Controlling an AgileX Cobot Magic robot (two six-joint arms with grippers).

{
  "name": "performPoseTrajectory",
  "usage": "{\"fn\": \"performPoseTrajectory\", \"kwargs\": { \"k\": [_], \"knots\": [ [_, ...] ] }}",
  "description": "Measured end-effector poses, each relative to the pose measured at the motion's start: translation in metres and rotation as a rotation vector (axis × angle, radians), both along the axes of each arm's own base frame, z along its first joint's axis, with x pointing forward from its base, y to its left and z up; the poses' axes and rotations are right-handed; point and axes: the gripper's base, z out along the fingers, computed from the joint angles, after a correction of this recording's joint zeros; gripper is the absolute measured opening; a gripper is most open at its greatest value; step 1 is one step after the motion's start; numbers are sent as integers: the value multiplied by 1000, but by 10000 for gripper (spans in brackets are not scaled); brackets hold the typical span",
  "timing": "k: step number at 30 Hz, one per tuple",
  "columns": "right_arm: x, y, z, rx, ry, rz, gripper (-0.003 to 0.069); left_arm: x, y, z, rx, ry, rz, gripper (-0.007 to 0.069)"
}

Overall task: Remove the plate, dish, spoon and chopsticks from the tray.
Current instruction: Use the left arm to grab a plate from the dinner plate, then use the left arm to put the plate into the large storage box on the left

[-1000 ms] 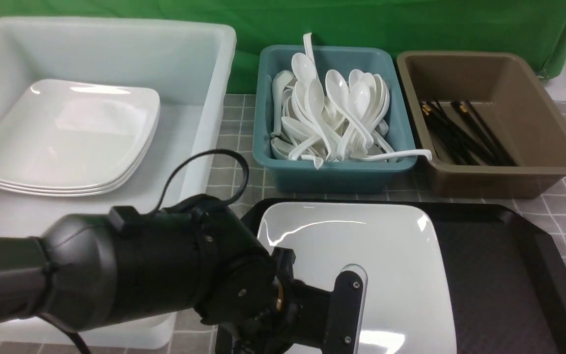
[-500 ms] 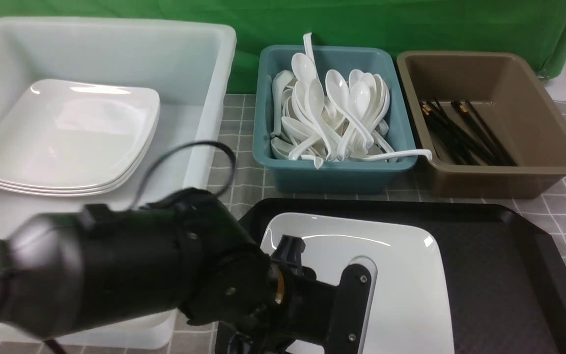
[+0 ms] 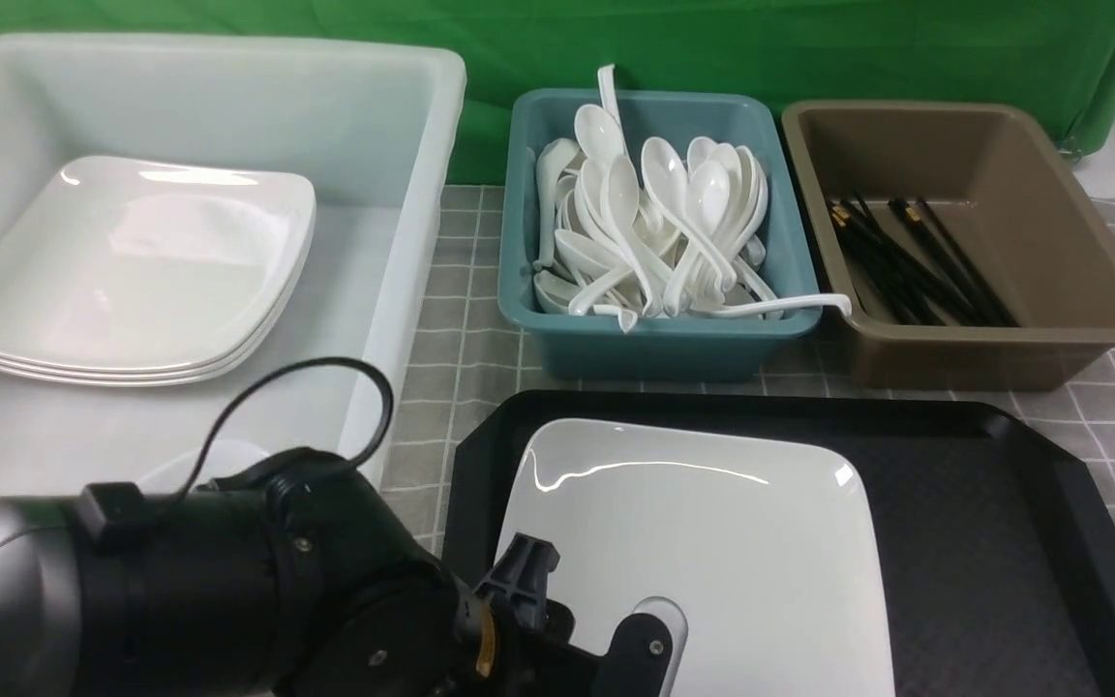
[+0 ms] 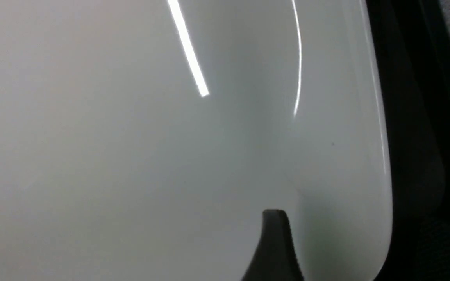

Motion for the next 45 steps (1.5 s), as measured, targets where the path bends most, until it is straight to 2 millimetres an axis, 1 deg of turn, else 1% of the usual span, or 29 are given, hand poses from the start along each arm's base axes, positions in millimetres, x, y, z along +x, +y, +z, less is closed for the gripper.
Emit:
{"fn": "performPoseTrajectory", "kwargs": {
  "k": [6,10,15,20,24,25,27,30,33,34,36,37,39,40,41,42,43,44,45],
  "knots": [
    [0,0,0,2,0,-1,55,5,-3,-10,15,-31,-24,449],
    [0,0,0,2,0,-1,55,9,-6,-20,40,-44,-49,449],
    [0,0,0,3,1,-2,58,13,-7,-25,52,-81,-50,435],
    [0,0,0,3,1,-2,59,16,-7,-27,55,-106,-26,366],
    [0,0,0,3,1,-2,59,16,-8,-27,55,-105,-23,260],
    [0,0,0,3,1,-2,59,16,-9,-27,46,-110,-26,219],
    [0,0,0,3,1,-2,59,17,-11,-26,23,-112,-18,197],
    [0,0,0,8,1,-3,59,15,-14,-23,-2,-105,-5,189],
    [1,2,3,39,-18,2,59,2,-19,-11,-25,-108,-27,156],
    [1,2,3,42,-20,2,59,1,-19,-11,-24,-105,-28,153],
    [2,4,6,70,-40,8,59,-16,-25,8,-73,-105,-29,99],
    [2,4,6,72,-42,9,59,-17,-26,12,-81,-110,-30,95],
    [2,5,7,89,-52,12,59,-33,-29,37,-129,-110,-24,57],
    [3,5,8,99,-51,3,59,-41,-29,48,-150,-110,-29,46],
    [3,5,8,100,-51,0,59,-42,-29,51,-157,-109,-28,44],
    [3,5,8,106,-50,-5,59,-48,-28,58,-168,-103,-33,36],
    [3,4,10,115,-55,-15,59,-56,-26,73,-205,-95,-32,28],
    [3,4,12,124,-55,-22,59,-61,-23,81,-227,-87,-28,27],
    [3,4,12,125,-57,-23,59,-62,-22,84,-238,-88,-27,27]
  ]
}}
